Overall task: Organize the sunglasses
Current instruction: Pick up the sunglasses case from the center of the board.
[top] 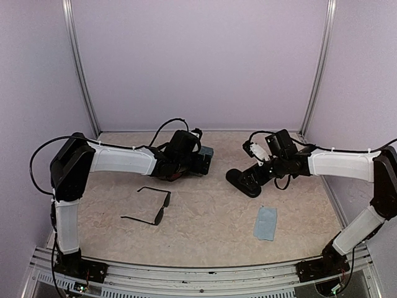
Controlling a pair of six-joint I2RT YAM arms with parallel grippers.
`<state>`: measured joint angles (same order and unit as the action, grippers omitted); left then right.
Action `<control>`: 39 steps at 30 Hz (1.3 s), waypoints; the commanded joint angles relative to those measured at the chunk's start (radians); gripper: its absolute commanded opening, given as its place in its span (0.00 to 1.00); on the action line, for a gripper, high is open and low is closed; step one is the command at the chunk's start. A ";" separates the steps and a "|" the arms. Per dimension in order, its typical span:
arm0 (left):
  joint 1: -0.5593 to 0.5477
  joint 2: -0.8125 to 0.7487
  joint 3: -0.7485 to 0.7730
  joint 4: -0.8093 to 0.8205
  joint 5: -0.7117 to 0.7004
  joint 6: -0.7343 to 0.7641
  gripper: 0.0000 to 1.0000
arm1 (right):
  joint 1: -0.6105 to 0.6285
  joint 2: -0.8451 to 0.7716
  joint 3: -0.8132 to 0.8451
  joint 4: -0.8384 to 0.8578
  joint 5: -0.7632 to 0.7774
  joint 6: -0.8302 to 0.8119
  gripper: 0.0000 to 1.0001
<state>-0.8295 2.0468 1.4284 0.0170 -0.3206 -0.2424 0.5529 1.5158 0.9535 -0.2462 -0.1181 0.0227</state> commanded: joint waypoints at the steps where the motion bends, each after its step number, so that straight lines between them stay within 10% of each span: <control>1: 0.042 0.102 0.128 -0.072 0.069 0.059 0.99 | -0.004 -0.054 -0.028 0.034 -0.048 0.036 1.00; 39: 0.064 0.412 0.469 -0.231 0.071 0.111 0.90 | 0.042 -0.091 -0.106 0.061 -0.095 0.095 1.00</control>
<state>-0.7483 2.4424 1.8690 -0.1989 -0.2203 -0.1333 0.5823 1.4471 0.8745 -0.2081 -0.2058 0.1047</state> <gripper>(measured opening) 0.917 0.999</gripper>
